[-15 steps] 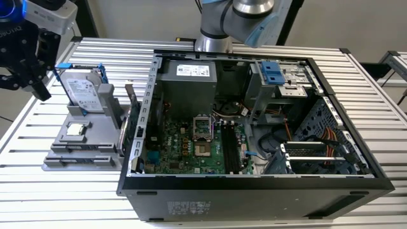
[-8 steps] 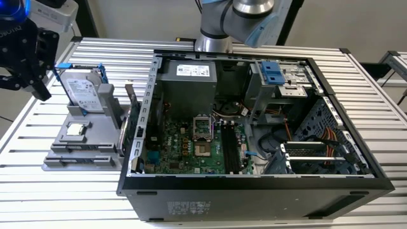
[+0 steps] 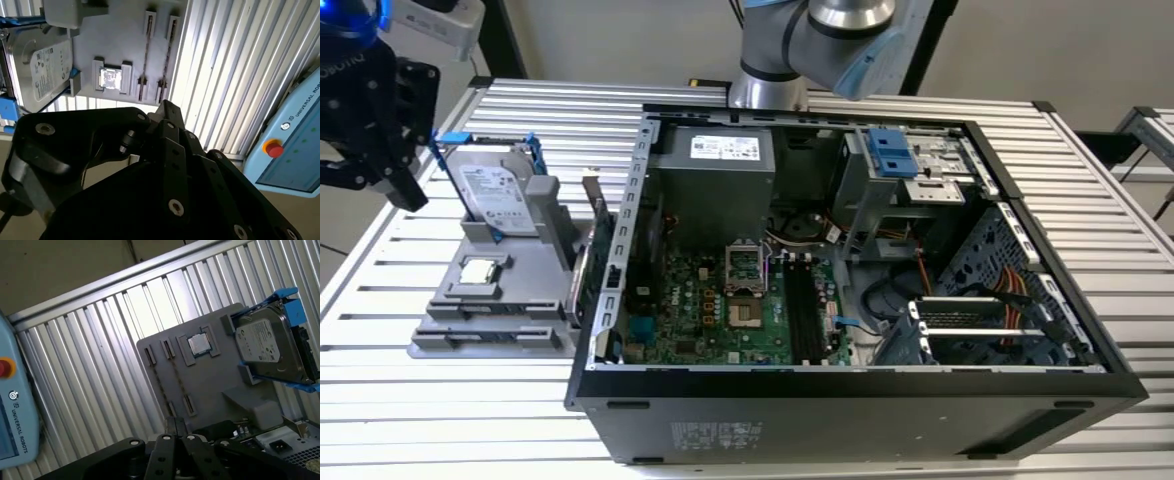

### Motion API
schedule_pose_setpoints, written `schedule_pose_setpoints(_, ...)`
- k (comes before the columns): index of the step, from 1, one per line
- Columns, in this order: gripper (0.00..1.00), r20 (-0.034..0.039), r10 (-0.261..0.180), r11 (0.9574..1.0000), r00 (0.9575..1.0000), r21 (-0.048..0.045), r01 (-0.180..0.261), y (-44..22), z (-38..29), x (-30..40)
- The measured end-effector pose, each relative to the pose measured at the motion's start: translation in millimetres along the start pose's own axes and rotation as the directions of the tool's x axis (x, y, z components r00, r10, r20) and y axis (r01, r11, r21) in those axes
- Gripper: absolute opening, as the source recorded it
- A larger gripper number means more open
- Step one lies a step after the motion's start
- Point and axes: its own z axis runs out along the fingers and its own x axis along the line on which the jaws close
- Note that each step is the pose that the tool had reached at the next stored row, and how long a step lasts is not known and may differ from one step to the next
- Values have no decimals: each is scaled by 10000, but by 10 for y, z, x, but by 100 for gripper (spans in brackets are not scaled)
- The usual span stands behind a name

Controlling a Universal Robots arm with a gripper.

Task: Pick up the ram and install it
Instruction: 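Pick up the ram and move it above insertion slot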

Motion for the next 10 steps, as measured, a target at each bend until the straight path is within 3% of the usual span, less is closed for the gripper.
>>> schedule_pose_setpoints(5,0,-5,-499,9988,9988,5,499,0,0,0)
schedule_pose_setpoints(10,0,-10,-1032,9947,9947,12,1032,0,0,0)
